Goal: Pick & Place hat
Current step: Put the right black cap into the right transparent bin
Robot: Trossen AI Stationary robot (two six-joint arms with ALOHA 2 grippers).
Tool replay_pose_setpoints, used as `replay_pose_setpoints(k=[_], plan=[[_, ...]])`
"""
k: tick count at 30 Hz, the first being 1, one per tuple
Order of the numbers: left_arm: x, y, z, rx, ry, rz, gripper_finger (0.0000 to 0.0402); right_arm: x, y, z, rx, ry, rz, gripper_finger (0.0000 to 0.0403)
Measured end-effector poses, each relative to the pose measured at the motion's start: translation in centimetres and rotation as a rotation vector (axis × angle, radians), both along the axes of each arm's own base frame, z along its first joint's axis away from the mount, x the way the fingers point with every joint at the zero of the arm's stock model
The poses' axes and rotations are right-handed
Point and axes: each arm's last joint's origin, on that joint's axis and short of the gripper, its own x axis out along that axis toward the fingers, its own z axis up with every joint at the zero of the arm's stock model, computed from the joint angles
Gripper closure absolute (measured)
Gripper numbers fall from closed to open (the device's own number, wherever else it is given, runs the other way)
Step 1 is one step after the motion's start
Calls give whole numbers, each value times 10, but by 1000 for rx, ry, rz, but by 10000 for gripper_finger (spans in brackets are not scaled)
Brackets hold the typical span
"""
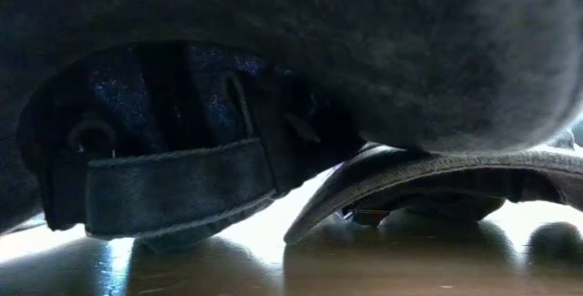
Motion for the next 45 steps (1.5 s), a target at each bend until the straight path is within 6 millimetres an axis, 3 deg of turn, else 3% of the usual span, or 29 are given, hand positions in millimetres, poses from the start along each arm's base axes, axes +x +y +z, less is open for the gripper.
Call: replay_pose_setpoints(k=[6, 12, 21, 32, 45], plan=[[19, 1, -6, -33, 176, -1, 236, 21, 8, -1, 123, 428, 70, 333], [26, 1, -20, -80, 226, -3, 236, 39, 24, -23, 190, 714, 141, 335], [23, 1, -16, -61, 194, -1, 236, 38, 53, -58, 299, 863, 149, 335], [18, 1, -13, -30, 184, 21, 236, 18, 89, -69, 428, 928, 145, 335], [18, 1, -13, -30, 183, 21, 236, 16, 128, -138, 454, 1177, 156, 335]])
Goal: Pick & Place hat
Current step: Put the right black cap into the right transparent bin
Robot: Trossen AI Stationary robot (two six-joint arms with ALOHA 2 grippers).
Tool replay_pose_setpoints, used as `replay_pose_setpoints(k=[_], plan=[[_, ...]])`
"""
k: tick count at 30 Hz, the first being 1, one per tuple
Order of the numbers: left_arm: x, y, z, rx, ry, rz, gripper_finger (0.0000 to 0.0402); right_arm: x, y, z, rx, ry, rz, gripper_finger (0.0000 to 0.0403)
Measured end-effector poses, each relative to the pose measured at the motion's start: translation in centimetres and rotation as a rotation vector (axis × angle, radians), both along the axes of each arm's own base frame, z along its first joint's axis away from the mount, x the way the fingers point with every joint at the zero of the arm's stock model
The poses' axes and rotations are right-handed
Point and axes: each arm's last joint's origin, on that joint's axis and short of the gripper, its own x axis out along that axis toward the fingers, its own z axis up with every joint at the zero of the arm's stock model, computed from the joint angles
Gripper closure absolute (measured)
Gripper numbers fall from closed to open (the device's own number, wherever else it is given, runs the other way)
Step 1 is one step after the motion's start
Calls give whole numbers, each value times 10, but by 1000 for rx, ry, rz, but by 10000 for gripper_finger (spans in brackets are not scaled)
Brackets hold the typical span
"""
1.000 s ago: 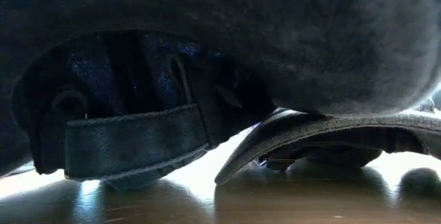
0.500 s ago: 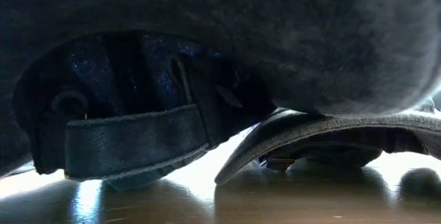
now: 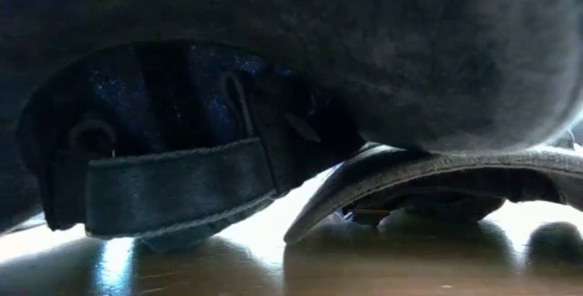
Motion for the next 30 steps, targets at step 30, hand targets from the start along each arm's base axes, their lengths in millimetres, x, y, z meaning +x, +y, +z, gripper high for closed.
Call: replay_pose_setpoints(k=[30], plan=[[0, 0, 1, -2, -6, -1, 236, 8, 36, -66, -69, 265, 107, 368]])
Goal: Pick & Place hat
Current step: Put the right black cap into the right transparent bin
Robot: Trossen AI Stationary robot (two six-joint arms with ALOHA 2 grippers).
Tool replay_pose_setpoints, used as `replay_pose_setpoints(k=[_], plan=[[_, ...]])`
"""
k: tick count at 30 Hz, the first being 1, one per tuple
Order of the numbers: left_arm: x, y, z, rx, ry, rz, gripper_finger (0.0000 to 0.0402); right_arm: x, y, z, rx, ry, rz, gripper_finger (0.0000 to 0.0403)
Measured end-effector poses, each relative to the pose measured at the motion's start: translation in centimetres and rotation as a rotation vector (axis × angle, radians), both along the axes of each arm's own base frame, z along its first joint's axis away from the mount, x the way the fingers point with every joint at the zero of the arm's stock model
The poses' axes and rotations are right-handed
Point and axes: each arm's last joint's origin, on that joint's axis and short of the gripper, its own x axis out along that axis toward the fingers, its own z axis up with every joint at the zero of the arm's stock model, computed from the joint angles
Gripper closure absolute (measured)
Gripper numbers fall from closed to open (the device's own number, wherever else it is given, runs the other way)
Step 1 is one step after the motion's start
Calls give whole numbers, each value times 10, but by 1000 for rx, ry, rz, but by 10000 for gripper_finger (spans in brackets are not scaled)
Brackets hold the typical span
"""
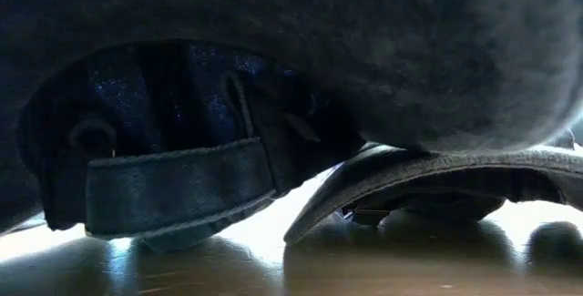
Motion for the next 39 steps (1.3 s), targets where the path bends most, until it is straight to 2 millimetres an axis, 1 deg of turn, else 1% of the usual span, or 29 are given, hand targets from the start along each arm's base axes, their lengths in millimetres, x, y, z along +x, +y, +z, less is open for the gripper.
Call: replay_pose_setpoints(k=[2, 5, 10, 13, 16, 19, 23, 28, 33, 36, 39], plan=[[0, 0, 1, 0, -3, 0, 236, 1, -1, 4, 14, -22, 3, 388], [0, 0, 3, 0, -14, 0, 236, 4, -3, 18, 24, -98, -7, 395], [0, 0, 3, 0, -21, 0, 236, 6, -11, 55, 3, -307, -67, 396], [0, 0, 2, -1, -16, 0, 236, 2, -19, 71, -72, -366, -124, 396], [0, 0, 1, -1, -14, 0, 236, -6, -26, 72, -116, -315, -135, 395], [0, 0, 1, -1, -14, 0, 236, -9, -27, 71, -75, -280, -119, 391], [0, 0, 1, -1, -16, 0, 236, -11, -29, 77, -50, -296, -125, 361], [0, 0, 1, 0, -17, 0, 236, -13, -33, 82, -35, -308, -161, 296], [0, 0, 1, 0, -17, 0, 236, -14, -33, 82, -41, -296, -168, 234], [0, 0, 1, 0, -16, 0, 236, -14, -33, 78, -51, -267, -138, 214], [0, 0, 1, 0, -15, 0, 236, -17, -34, 69, -73, -180, -105, 210]])
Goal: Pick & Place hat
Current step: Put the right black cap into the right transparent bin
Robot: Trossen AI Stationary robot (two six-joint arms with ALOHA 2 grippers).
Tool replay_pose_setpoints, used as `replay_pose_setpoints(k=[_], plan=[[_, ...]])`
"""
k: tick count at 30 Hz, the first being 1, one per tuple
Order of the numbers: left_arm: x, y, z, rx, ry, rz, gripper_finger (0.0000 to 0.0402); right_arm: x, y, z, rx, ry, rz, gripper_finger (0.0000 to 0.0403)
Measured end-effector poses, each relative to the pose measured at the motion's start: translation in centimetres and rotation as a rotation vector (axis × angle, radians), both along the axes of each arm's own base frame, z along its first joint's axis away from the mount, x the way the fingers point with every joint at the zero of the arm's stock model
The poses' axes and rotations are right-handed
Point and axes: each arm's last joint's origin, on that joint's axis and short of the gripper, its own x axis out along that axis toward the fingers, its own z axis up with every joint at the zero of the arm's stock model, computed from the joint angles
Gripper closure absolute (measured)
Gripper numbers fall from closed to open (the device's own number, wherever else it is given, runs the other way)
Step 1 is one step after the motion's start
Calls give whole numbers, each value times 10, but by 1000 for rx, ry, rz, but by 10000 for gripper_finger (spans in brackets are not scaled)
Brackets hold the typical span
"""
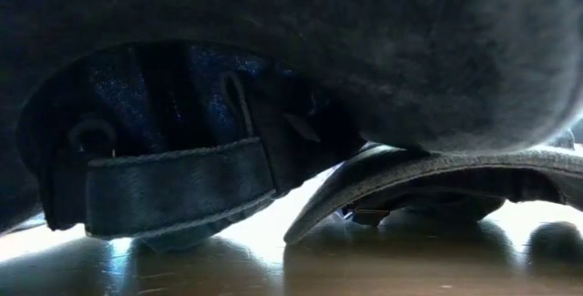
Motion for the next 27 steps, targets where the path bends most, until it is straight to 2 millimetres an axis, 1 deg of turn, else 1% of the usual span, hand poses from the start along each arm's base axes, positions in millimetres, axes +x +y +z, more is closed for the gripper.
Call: replay_pose_setpoints(k=[4, 6, 14, 19, 27], plan=[[0, 0, 0, 0, 0, -1, 236, -4, 0, -14, 43, 88, 12, 209], [0, 0, 0, 1, 0, -5, 236, -4, 1, -19, 62, 82, 14, 208], [0, 0, 0, 5, 2, -5, 236, -3, 2, -24, 74, 63, 13, 208], [0, 0, 0, 10, 3, -5, 236, 0, 4, -34, 119, 17, -14, 208], [0, 0, 0, 11, 3, -5, 236, -4, 2, -55, 118, 95, -13, 209]])
